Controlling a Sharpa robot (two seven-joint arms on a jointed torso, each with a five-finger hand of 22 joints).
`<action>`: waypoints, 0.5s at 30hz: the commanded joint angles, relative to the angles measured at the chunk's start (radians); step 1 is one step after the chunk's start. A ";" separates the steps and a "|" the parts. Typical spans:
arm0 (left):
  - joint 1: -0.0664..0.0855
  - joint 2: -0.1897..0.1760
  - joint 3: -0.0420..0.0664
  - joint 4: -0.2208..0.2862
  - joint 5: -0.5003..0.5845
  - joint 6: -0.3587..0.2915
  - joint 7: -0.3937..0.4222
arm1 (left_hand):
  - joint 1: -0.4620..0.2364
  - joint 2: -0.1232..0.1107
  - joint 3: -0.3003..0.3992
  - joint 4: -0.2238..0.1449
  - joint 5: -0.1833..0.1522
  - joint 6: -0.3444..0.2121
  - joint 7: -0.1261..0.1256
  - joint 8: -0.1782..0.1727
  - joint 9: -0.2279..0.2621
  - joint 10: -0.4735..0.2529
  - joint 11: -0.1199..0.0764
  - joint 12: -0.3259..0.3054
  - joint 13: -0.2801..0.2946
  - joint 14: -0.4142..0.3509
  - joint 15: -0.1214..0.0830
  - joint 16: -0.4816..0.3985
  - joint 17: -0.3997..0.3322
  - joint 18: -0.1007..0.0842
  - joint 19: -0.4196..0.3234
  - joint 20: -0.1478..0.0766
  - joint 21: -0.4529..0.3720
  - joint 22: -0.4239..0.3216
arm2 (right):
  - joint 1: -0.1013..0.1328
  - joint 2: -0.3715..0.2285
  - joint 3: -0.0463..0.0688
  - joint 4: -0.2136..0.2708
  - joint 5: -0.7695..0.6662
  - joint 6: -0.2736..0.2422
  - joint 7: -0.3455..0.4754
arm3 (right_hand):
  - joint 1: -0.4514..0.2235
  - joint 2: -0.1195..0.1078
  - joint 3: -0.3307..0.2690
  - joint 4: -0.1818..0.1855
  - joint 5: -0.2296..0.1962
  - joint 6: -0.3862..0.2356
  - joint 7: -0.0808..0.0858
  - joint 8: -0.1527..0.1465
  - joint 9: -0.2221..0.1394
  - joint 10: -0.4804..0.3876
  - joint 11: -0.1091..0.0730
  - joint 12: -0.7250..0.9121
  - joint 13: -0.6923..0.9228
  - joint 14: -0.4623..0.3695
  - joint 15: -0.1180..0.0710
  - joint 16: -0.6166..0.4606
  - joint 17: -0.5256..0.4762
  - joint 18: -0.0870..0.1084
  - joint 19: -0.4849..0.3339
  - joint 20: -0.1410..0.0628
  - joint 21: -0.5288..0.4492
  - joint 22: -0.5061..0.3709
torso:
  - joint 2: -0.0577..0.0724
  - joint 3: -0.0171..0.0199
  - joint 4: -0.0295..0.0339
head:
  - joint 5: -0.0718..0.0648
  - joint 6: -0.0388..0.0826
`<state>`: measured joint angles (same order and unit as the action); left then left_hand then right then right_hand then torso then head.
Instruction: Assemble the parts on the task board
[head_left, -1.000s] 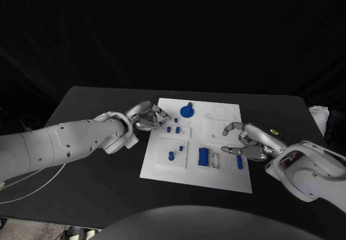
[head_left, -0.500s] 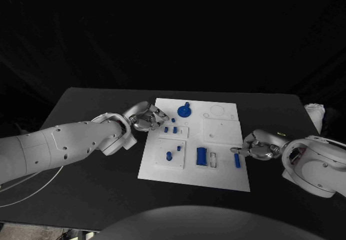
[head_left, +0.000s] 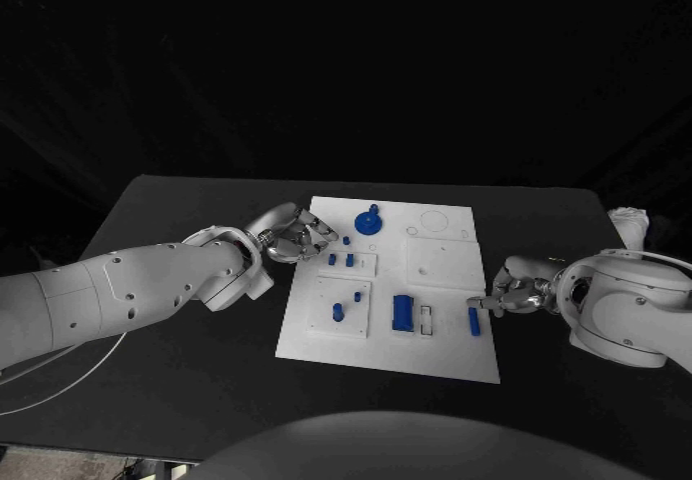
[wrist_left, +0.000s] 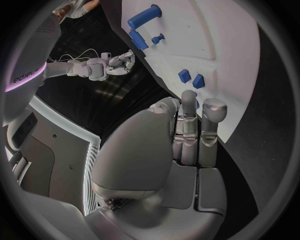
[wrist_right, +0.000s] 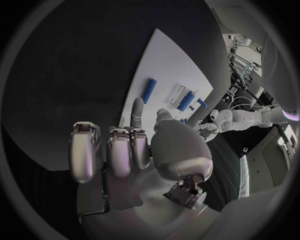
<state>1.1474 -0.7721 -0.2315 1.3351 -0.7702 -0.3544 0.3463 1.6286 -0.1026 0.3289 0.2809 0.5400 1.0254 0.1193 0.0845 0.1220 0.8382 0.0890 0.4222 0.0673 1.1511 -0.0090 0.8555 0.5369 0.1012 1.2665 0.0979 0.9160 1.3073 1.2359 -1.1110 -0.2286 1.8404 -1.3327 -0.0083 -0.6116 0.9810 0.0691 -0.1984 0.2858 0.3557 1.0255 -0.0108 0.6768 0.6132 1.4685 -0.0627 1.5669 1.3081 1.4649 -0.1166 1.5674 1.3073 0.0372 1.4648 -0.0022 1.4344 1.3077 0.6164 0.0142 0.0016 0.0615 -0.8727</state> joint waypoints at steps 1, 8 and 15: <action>0.000 0.004 0.001 0.000 0.007 0.002 0.008 | 0.013 0.000 0.005 0.002 0.007 0.009 0.001 0.004 0.001 0.005 0.000 0.004 0.001 -0.004 0.002 -0.001 -0.002 0.020 -0.006 0.001 0.002 0.104 | 0.004 0.011 -0.001 -0.010 0.020 0.091 -0.044 | 0.005 0.005 -0.004 -0.001 -0.007 0.008 0.000 0.005 0.011 0.102 -0.008 0.004 0.263 0.106 -0.009 0.003 0.263 -0.001 0.040 -0.007 -0.005 0.216 | -0.001 -0.0007 -0.0004 | -0.002 0.000; 0.000 0.007 0.001 -0.001 0.007 0.001 0.009 | 0.013 0.000 0.005 0.002 0.007 0.009 0.001 0.004 0.001 0.005 0.000 0.004 0.001 -0.004 0.002 -0.001 -0.002 0.020 -0.006 0.001 0.002 0.104 | 0.008 0.043 -0.001 -0.043 0.061 0.130 -0.051 | 0.015 0.009 -0.004 -0.005 -0.007 -0.008 0.002 -0.016 0.022 0.102 -0.008 0.004 0.263 0.106 -0.009 0.003 0.263 0.003 0.031 -0.009 -0.024 0.209 | 0.001 0.0003 -0.0007 | -0.003 0.000; 0.000 0.007 0.001 -0.001 0.007 -0.001 0.010 | 0.013 0.000 0.005 0.002 0.007 0.009 0.001 0.004 0.001 0.005 0.000 0.004 0.001 -0.004 0.002 -0.001 -0.002 0.020 -0.006 0.001 0.002 0.104 | 0.008 0.063 -0.001 -0.055 0.075 0.133 -0.052 | 0.021 0.006 -0.009 -0.005 -0.010 -0.024 0.009 -0.052 0.026 0.102 -0.003 0.004 0.263 0.106 -0.005 0.003 0.263 0.009 0.019 -0.006 -0.049 0.201 | 0.002 0.0007 -0.0007 | -0.004 0.000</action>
<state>1.1473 -0.7667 -0.2315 1.3323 -0.7694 -0.3545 0.3461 1.6286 -0.1026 0.3289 0.2809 0.5400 1.0254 0.1193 0.0845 0.1218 0.8381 0.0890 0.4222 0.0673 1.1511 -0.0090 0.8555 0.5361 0.1012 1.2665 0.0979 0.9159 1.3073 1.2446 -1.0499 -0.2291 1.7865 -1.2768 0.0873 -0.6511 0.9940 0.0745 -0.2014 0.2828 0.3517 1.0072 -0.0001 0.6261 0.6391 1.4650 -0.0661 1.5669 1.3080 1.4684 -0.1201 1.5674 1.3081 0.0372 1.4648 -0.0021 1.3872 1.3075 0.6176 0.0147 0.0006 0.0580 -0.8727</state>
